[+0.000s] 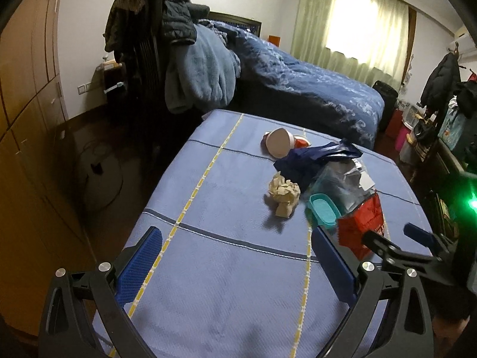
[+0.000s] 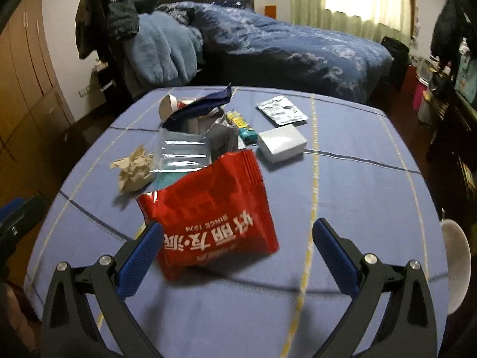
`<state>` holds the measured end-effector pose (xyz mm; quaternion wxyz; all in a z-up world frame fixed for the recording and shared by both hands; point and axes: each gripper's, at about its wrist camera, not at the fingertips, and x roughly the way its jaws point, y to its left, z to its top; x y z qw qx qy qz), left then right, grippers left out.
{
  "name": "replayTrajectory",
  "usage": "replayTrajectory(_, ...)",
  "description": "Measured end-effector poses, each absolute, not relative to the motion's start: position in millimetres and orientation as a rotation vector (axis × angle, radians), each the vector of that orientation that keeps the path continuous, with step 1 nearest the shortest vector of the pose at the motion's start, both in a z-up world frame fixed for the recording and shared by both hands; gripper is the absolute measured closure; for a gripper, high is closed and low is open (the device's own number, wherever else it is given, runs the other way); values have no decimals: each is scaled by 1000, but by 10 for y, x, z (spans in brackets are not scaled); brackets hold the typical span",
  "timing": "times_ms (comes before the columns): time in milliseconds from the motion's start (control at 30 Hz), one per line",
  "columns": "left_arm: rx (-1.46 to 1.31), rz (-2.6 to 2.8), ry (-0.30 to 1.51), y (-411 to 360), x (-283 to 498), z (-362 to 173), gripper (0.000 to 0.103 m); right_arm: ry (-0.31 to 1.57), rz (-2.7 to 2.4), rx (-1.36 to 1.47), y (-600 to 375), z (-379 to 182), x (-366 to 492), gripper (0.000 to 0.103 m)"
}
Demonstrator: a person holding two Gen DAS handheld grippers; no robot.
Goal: Collect trash
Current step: 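Grasp the red snack bag with the right tool while the left tool grasps the crumpled tan tissue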
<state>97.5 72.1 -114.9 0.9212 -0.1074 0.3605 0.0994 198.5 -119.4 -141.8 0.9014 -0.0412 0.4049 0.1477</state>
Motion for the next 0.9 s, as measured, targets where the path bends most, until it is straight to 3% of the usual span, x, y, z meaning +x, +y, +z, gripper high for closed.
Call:
replayTrajectory(200, -212, 190, 762, 698, 1191, -1239, 4, 941, 361, -24, -1119, -1549, 2224, 4)
replayTrajectory(267, -219, 165, 768, 697, 1285, -1254, 4, 953, 406, 10, -1142, -1559, 2222, 29)
replayTrajectory(300, -226, 151, 766, 691, 1322, -1258, 4, 945, 412, 5, -1145, -1551, 2207, 33)
replayTrajectory(333, -234, 127, 762, 693, 1389, -1255, 4, 931, 404, -13, -1147, -1536, 2180, 52)
replayTrajectory(467, -234, 111, 786, 631, 1625, -1308, 4, 877, 384, -64, -1244, -1448, 2021, 76)
replayTrajectory(800, -219, 155, 913, 508, 2167, -1632, 4, 833, 359, -19, -1700, -1348, 1677, 82)
replayTrajectory(900, -265, 162, 928, 555, 2208, -1700, 18, 836, 360, 14, -1801, -1330, 1643, 82)
